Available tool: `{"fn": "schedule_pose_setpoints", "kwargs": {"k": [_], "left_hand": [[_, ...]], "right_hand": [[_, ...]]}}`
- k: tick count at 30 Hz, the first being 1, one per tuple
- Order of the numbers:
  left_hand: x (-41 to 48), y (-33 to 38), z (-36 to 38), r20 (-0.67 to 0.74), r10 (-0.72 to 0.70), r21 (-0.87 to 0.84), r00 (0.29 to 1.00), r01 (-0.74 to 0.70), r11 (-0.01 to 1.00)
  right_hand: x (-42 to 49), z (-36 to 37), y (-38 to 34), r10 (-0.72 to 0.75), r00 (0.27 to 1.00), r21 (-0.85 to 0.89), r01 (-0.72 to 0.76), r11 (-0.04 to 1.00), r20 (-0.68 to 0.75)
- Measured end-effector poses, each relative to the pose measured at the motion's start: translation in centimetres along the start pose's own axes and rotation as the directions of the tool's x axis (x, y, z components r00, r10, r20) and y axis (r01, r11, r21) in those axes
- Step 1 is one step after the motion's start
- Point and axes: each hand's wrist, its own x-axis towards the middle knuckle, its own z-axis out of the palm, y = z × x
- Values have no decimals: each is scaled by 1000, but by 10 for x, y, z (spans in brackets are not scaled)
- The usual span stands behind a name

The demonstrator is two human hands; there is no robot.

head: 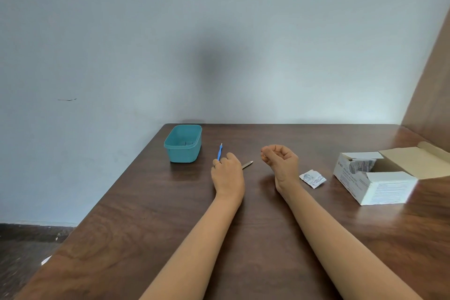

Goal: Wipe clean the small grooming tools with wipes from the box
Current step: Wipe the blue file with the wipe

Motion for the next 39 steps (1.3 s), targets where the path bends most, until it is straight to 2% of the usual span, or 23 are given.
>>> {"fn": "schedule_pose_setpoints", "kwargs": {"k": [4, 8, 15, 17, 20, 23, 25, 29, 39], "left_hand": [[-15, 1, -4, 47, -35, 34, 998, 34, 999], [-33, -2, -8, 66, -6, 37, 998, 4, 999], [-54, -13, -11, 38, 2, -241, 999, 7, 970], [-61, -15, -15, -8, 12, -393, 1000, -14, 920], [-73, -15, -23, -11, 0, -674, 1000, -7, 739], [-81, -16, -30, 22, -9, -809, 1000, 23, 588], [-83, -16, -32, 26, 17, -838, 1000, 13, 546], [-81, -15, -31, 8, 87, -836, 996, -41, 548], [-77, -12, -29, 1, 138, -797, 990, -83, 599]], "right_hand": [[-10, -5, -2, -7, 1000, -1, 7, 1000, -2], [-20, -12, -3, 6, 999, 35, -5, 999, -38], [-41, -21, -7, 30, 999, -49, -31, 998, -23], [-46, -23, -9, 22, 999, -46, -25, 999, -49], [-52, -24, -13, 13, 996, -17, -15, 1000, -85], [-56, -24, -17, 31, 996, -1, -31, 1000, -87], [-57, -24, -20, 51, 995, 26, -49, 998, -83], [-60, -27, -26, 81, 993, 41, -78, 996, -87], [-64, -28, -38, 101, 994, -114, -105, 988, -37]]}}
